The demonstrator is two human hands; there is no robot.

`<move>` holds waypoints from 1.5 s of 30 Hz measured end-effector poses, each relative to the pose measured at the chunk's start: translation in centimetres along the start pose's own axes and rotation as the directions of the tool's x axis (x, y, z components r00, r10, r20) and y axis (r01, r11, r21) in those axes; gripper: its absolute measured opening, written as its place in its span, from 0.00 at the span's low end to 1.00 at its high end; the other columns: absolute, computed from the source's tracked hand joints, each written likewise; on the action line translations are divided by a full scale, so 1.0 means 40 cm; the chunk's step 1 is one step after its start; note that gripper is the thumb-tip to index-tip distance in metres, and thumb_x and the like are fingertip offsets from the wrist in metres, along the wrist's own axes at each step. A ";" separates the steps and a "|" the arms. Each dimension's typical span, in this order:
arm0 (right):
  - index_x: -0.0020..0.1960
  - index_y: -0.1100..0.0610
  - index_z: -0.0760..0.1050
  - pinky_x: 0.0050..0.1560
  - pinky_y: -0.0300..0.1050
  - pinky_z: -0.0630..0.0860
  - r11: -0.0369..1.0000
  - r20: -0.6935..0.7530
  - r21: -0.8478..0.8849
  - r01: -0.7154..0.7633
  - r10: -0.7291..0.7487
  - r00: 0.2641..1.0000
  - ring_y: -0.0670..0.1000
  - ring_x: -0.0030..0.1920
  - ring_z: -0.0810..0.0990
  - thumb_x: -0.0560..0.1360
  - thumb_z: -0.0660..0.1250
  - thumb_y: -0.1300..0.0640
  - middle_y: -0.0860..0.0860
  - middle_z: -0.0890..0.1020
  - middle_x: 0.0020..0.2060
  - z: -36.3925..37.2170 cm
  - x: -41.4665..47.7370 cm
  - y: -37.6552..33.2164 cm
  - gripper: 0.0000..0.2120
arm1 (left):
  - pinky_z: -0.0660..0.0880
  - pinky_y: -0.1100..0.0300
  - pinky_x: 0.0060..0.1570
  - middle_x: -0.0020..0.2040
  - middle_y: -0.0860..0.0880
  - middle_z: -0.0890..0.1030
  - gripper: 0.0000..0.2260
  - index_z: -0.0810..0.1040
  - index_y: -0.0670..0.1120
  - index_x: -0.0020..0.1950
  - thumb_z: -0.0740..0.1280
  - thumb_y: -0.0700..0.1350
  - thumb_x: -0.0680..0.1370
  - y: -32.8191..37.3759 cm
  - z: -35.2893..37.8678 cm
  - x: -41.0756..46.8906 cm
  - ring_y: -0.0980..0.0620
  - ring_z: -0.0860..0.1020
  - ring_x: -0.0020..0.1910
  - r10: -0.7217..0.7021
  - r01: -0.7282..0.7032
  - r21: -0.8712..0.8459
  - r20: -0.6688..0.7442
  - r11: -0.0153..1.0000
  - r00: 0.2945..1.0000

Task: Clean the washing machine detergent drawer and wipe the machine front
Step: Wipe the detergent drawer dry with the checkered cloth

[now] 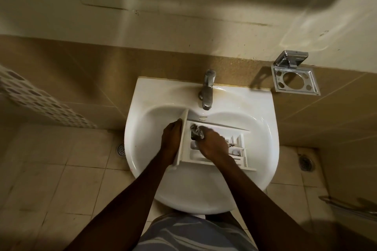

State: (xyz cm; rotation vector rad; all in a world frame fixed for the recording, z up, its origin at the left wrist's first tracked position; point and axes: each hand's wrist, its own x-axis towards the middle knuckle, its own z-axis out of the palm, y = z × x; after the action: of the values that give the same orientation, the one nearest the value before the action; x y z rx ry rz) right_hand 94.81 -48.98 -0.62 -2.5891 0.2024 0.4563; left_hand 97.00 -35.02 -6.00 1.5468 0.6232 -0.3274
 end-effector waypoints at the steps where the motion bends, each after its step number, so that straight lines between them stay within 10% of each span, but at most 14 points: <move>1: 0.59 0.48 0.78 0.49 0.44 0.72 0.996 0.040 -0.019 0.082 -0.082 0.996 0.56 0.55 0.81 0.75 0.68 0.48 0.51 0.83 0.54 0.003 -0.002 -0.004 0.14 | 0.79 0.42 0.56 0.47 0.44 0.84 0.23 0.83 0.47 0.50 0.62 0.64 0.72 0.002 -0.001 -0.001 0.43 0.83 0.48 0.000 0.000 0.003 -0.023 1.000 1.000; 4: 0.59 0.48 0.79 0.52 0.44 0.73 0.979 0.129 0.085 0.183 -0.193 0.973 0.54 0.57 0.81 0.78 0.65 0.47 0.50 0.83 0.56 -0.036 0.006 0.047 0.12 | 0.78 0.42 0.58 0.51 0.43 0.84 0.23 0.82 0.46 0.56 0.62 0.62 0.75 0.010 -0.002 -0.015 0.43 0.82 0.51 0.031 -0.030 0.018 -0.079 0.999 0.996; 8: 0.58 0.44 0.78 0.56 0.48 0.73 0.996 0.245 -0.059 -0.060 0.073 0.967 0.54 0.60 0.79 0.77 0.60 0.38 0.47 0.81 0.58 -0.111 0.038 0.132 0.17 | 0.78 0.43 0.58 0.52 0.40 0.83 0.22 0.82 0.44 0.55 0.62 0.61 0.76 0.008 -0.002 -0.020 0.41 0.81 0.51 0.056 -0.055 0.013 -0.082 0.998 0.995; 12: 0.54 0.51 0.79 0.51 0.48 0.76 0.990 0.053 -0.118 -0.079 0.086 0.995 0.59 0.55 0.81 0.75 0.63 0.46 0.53 0.84 0.52 -0.057 0.021 0.056 0.14 | 0.79 0.44 0.56 0.46 0.44 0.84 0.20 0.83 0.46 0.52 0.63 0.60 0.76 0.004 -0.002 -0.016 0.45 0.81 0.48 0.058 -0.057 0.009 -0.083 0.998 0.995; 18: 0.48 0.53 0.81 0.42 0.44 0.68 0.979 0.069 0.197 -0.044 0.031 0.997 0.58 0.51 0.81 0.80 0.60 0.44 0.55 0.85 0.47 -0.070 0.010 0.027 0.16 | 0.80 0.46 0.53 0.49 0.45 0.84 0.20 0.83 0.46 0.56 0.63 0.59 0.77 0.002 -0.001 -0.026 0.43 0.83 0.49 0.087 -0.090 -0.028 -0.096 0.996 0.992; 25: 0.54 0.52 0.78 0.51 0.48 0.75 0.983 -0.014 -0.174 -0.063 0.061 0.998 0.60 0.53 0.81 0.75 0.62 0.49 0.54 0.83 0.51 -0.053 -0.009 0.050 0.12 | 0.79 0.46 0.53 0.49 0.43 0.84 0.21 0.83 0.45 0.55 0.62 0.60 0.76 0.001 -0.004 -0.030 0.44 0.82 0.48 0.116 -0.120 -0.032 -0.093 0.992 0.989; 28: 0.51 0.53 0.80 0.45 0.45 0.70 0.983 -0.039 0.166 -0.082 0.090 0.995 0.58 0.49 0.81 0.78 0.62 0.48 0.54 0.84 0.46 -0.025 -0.008 0.006 0.11 | 0.79 0.49 0.50 0.47 0.42 0.84 0.17 0.82 0.43 0.53 0.62 0.55 0.81 0.002 -0.004 -0.029 0.47 0.81 0.44 0.138 -0.141 -0.027 -0.079 0.990 0.987; 31: 0.41 0.52 0.78 0.38 0.41 0.70 0.639 0.013 0.756 -0.142 0.202 0.979 0.47 0.33 0.78 0.80 0.64 0.46 0.46 0.81 0.32 -0.063 -0.019 0.012 0.13 | 0.78 0.51 0.45 0.40 0.47 0.82 0.14 0.82 0.46 0.46 0.62 0.52 0.82 0.002 -0.005 -0.035 0.48 0.79 0.40 0.133 -0.137 -0.057 -0.066 0.989 0.989; 33: 0.47 0.54 0.81 0.40 0.40 0.75 0.537 -0.131 0.843 -0.032 0.262 0.956 0.45 0.37 0.81 0.79 0.65 0.46 0.45 0.83 0.36 -0.059 -0.047 0.021 0.13 | 0.77 0.53 0.41 0.34 0.51 0.79 0.15 0.80 0.50 0.38 0.62 0.51 0.82 0.006 -0.003 -0.042 0.50 0.77 0.36 0.123 -0.127 -0.071 -0.058 0.989 0.991; 37: 0.62 0.56 0.78 0.59 0.48 0.74 0.894 -0.374 0.375 0.246 -0.097 0.922 0.53 0.56 0.80 0.76 0.65 0.54 0.52 0.83 0.54 0.043 -0.131 0.040 0.16 | 0.75 0.54 0.41 0.33 0.51 0.78 0.16 0.79 0.48 0.37 0.62 0.51 0.82 0.003 -0.004 -0.036 0.50 0.76 0.36 0.103 -0.107 -0.068 -0.051 0.992 0.993; 40: 0.65 0.54 0.75 0.65 0.50 0.69 0.915 -0.250 -0.071 0.398 -0.402 0.881 0.54 0.63 0.75 0.68 0.68 0.61 0.51 0.81 0.59 0.093 -0.173 0.066 0.25 | 0.75 0.53 0.43 0.34 0.49 0.79 0.17 0.80 0.46 0.37 0.63 0.53 0.81 0.005 -0.002 -0.029 0.49 0.77 0.37 0.089 -0.092 -0.046 -0.065 0.995 0.994; 45: 0.50 0.53 0.81 0.54 0.51 0.71 0.939 -0.262 -0.337 0.075 -0.170 0.950 0.57 0.53 0.79 0.69 0.69 0.49 0.53 0.84 0.45 -0.016 -0.136 0.111 0.12 | 0.76 0.51 0.42 0.32 0.49 0.78 0.19 0.79 0.47 0.33 0.63 0.53 0.81 0.011 -0.002 -0.031 0.48 0.77 0.36 0.068 -0.072 -0.052 -0.066 0.996 0.995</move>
State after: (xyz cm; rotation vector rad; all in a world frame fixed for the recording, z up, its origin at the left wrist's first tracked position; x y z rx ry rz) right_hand 88.93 -52.84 -0.16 -2.9650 0.0637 0.0651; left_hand 96.25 -35.15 -4.93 1.5275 0.6215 -0.2068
